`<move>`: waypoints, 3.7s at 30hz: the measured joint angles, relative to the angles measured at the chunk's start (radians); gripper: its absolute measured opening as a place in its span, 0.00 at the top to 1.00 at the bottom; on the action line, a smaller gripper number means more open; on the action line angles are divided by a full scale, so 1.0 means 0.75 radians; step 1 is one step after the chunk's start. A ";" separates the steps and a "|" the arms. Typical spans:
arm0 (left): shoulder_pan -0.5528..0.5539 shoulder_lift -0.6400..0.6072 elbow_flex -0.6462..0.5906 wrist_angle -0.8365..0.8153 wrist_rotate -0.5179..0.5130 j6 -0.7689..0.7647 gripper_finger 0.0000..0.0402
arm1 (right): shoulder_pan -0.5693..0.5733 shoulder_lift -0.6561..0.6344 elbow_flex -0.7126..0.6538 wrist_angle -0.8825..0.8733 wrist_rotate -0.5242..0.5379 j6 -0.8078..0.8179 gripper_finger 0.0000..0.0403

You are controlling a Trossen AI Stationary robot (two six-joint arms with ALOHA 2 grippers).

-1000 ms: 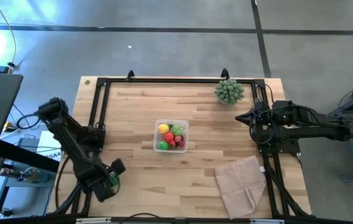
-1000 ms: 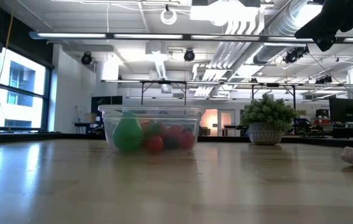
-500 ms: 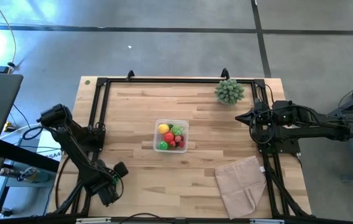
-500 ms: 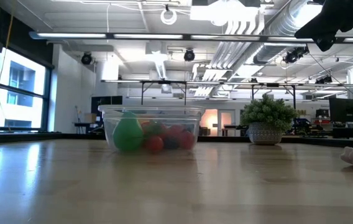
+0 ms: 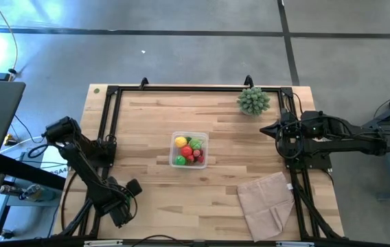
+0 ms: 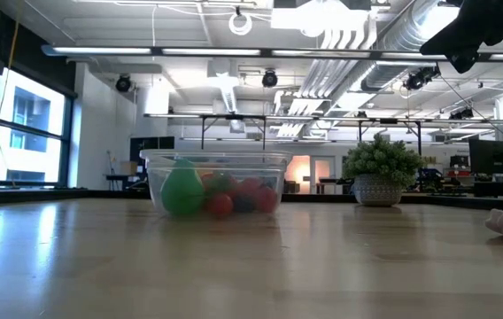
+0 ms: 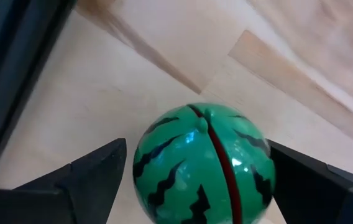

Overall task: Pick and placing Produce into tupperware
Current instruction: Put the green watermelon into the transparent bin

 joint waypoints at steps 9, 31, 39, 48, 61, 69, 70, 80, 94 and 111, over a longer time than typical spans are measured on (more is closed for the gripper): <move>0.000 -0.003 -0.034 0.055 -0.009 0.000 0.13 | 0.000 0.000 0.000 0.000 0.000 0.000 1.00; -0.001 -0.006 -0.065 0.078 -0.009 0.001 0.30 | 0.000 0.000 0.000 0.000 -0.001 0.001 1.00; -0.001 -0.004 -0.067 0.082 -0.010 0.002 0.23 | 0.000 0.000 0.000 0.000 0.000 0.000 1.00; -0.001 -0.006 -0.066 0.094 -0.025 0.001 0.31 | 0.000 0.000 0.000 0.000 0.000 0.000 1.00; -0.001 -0.005 -0.062 0.098 -0.053 0.029 0.32 | 0.000 0.000 0.000 0.000 0.000 0.000 1.00; -0.001 -0.002 0.017 -0.059 -0.210 0.135 0.28 | 0.000 0.000 0.000 0.000 0.000 0.000 1.00; -0.001 -0.002 0.037 -0.097 -0.242 0.151 0.28 | 0.000 0.000 0.000 0.000 0.000 0.000 1.00; 0.082 -0.003 0.346 -0.651 -0.678 0.383 0.29 | 0.000 0.000 0.000 0.000 0.000 0.000 1.00; 0.525 -0.044 0.862 -0.826 -1.272 1.543 0.30 | 0.000 0.000 0.000 0.000 0.000 0.000 1.00; 1.206 0.141 1.054 -0.273 -0.448 2.998 0.27 | 0.000 0.000 0.000 0.000 0.000 0.000 1.00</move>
